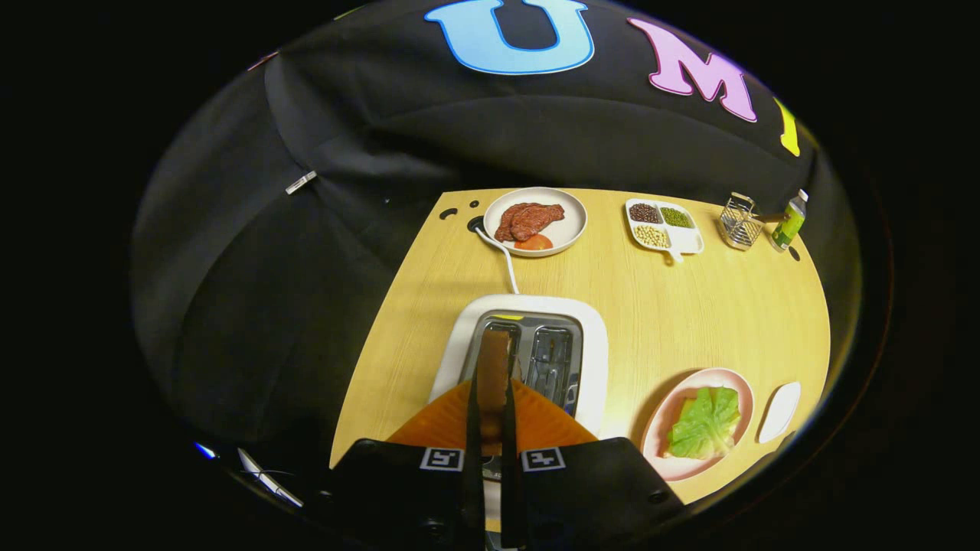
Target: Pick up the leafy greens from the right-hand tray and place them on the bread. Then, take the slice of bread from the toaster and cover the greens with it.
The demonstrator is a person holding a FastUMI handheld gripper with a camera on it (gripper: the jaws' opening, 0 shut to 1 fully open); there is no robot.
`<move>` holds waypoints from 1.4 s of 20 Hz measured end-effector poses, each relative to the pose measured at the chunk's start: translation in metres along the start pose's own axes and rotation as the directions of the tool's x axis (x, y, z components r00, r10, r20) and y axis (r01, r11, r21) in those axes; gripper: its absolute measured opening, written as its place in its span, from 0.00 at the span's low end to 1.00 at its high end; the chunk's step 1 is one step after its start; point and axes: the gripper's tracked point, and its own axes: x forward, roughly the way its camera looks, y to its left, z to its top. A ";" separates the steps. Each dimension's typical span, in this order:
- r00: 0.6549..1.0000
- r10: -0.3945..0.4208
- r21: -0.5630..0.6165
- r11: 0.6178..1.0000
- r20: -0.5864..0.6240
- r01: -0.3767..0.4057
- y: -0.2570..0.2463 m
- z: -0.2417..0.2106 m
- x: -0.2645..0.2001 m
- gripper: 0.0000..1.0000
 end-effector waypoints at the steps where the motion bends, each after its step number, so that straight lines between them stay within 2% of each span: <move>1: 1.000 0.009 -0.002 1.000 0.007 -0.009 0.003 0.001 -0.005 0.13; 5: 0.998 0.054 -0.026 0.998 0.041 -0.053 0.009 0.012 -0.032 0.13; 9: 0.990 0.108 0.003 0.994 0.094 -0.109 0.004 0.031 -0.066 0.13; 12: 0.979 0.144 0.025 0.988 0.143 -0.149 -0.010 0.048 -0.096 0.13; 15: 0.970 0.144 0.053 0.986 0.197 -0.157 -0.039 0.063 -0.126 0.13; 20: 0.972 0.059 0.082 0.993 0.228 -0.080 -0.127 0.058 -0.157 0.12; 25: 0.978 -0.077 0.108 0.993 0.192 0.057 -0.212 0.006 -0.148 0.12; 28: 0.987 -0.066 0.198 0.980 0.143 0.036 -0.225 -0.028 -0.119 0.12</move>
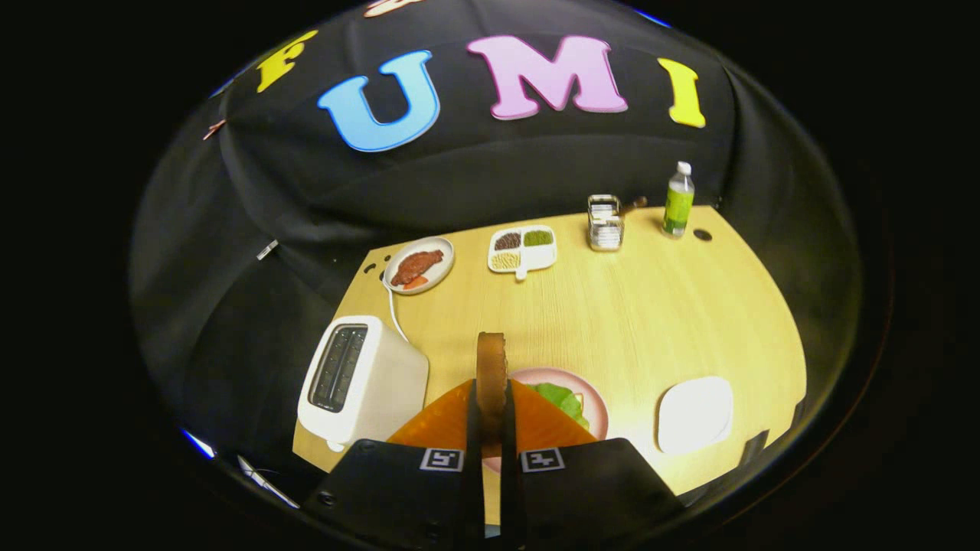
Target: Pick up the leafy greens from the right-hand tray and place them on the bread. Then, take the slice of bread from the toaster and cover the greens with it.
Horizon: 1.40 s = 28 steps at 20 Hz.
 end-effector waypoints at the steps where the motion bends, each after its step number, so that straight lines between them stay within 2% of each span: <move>1: 1.000 0.018 0.030 0.999 -0.021 -0.017 -0.003 -0.013 0.010 0.12; 3: 0.997 0.060 0.084 0.995 -0.054 -0.055 -0.003 -0.035 0.029 0.12; 5: 0.994 0.071 0.124 0.990 -0.078 -0.061 -0.007 -0.052 0.043 0.12; 9: 0.994 0.067 0.186 0.981 -0.082 -0.051 -0.022 -0.063 0.059 0.13; 13: 0.995 0.030 0.206 0.978 -0.092 -0.011 -0.045 -0.070 0.068 0.12; 17: 0.995 -0.003 0.173 0.985 -0.104 0.021 -0.064 -0.076 0.074 0.13; 22: 0.989 -0.072 0.059 0.995 -0.126 0.080 -0.090 -0.092 0.087 0.13; 28: 0.986 -0.098 -0.017 0.995 -0.136 0.097 -0.101 -0.100 0.096 0.14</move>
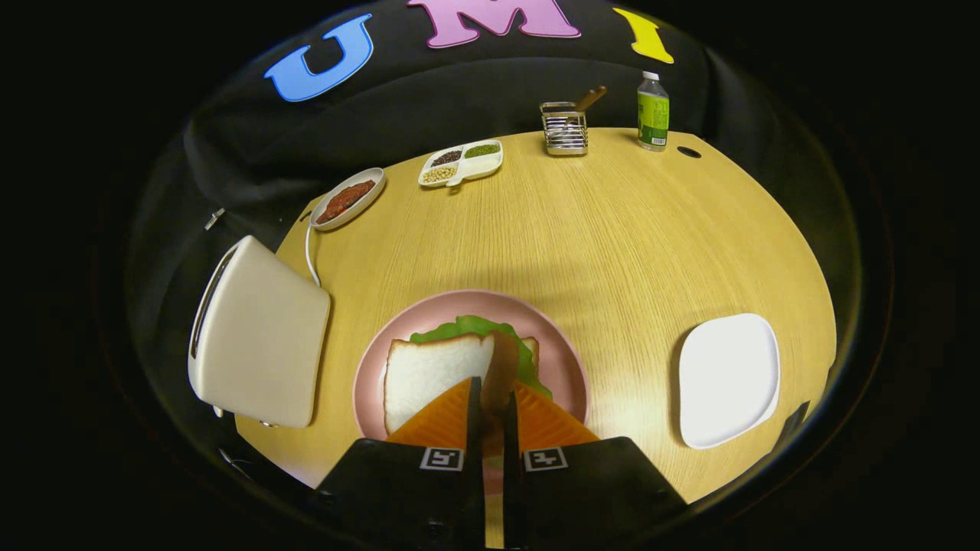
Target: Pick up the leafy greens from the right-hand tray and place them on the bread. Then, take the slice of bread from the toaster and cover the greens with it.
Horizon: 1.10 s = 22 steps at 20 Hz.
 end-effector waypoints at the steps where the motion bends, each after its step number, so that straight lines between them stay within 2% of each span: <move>1: 1.000 -0.005 -0.013 1.000 -0.007 0.005 -0.003 -0.001 0.002 0.16; 3: 0.999 -0.037 -0.032 0.999 -0.010 0.036 -0.012 -0.003 0.002 0.23; 5: 0.998 -0.065 -0.044 0.997 -0.013 0.065 -0.020 -0.004 0.004 0.42; 8: 0.996 -0.083 -0.069 0.994 -0.009 0.082 -0.026 -0.002 0.001 0.64; 11: 0.995 -0.097 -0.106 0.990 -0.003 0.096 -0.031 -0.001 -0.001 0.70; 14: 0.995 -0.103 -0.116 0.988 -0.003 0.102 -0.036 -0.003 -0.005 0.91; 18: 0.995 -0.098 -0.125 0.987 -0.005 0.097 -0.040 -0.005 -0.011 1.00; 22: 0.997 -0.070 -0.116 0.991 0.028 0.073 -0.037 0.003 -0.029 1.00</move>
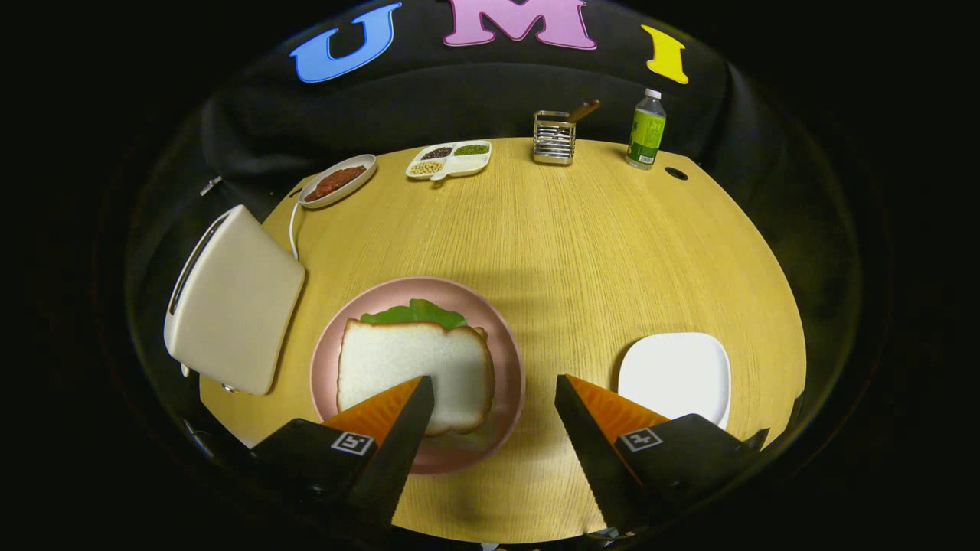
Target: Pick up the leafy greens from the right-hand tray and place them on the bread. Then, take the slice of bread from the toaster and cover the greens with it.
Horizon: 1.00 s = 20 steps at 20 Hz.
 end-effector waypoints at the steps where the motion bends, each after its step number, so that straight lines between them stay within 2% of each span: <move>1: 1.000 0.006 -0.006 1.000 0.014 -0.006 0.001 0.006 -0.007 1.00; 5: 0.992 0.021 -0.079 0.997 0.121 -0.011 0.006 0.045 -0.042 1.00; 9: 0.960 0.034 -0.194 0.981 0.280 0.022 0.016 0.097 -0.090 0.99; 14: 0.860 0.065 -0.253 0.965 0.506 0.076 0.029 0.157 -0.164 0.99; 16: 0.810 0.075 -0.263 0.960 0.582 0.100 0.028 0.166 -0.198 0.99; 20: 0.748 0.103 -0.261 0.960 0.656 0.097 0.030 0.172 -0.245 0.99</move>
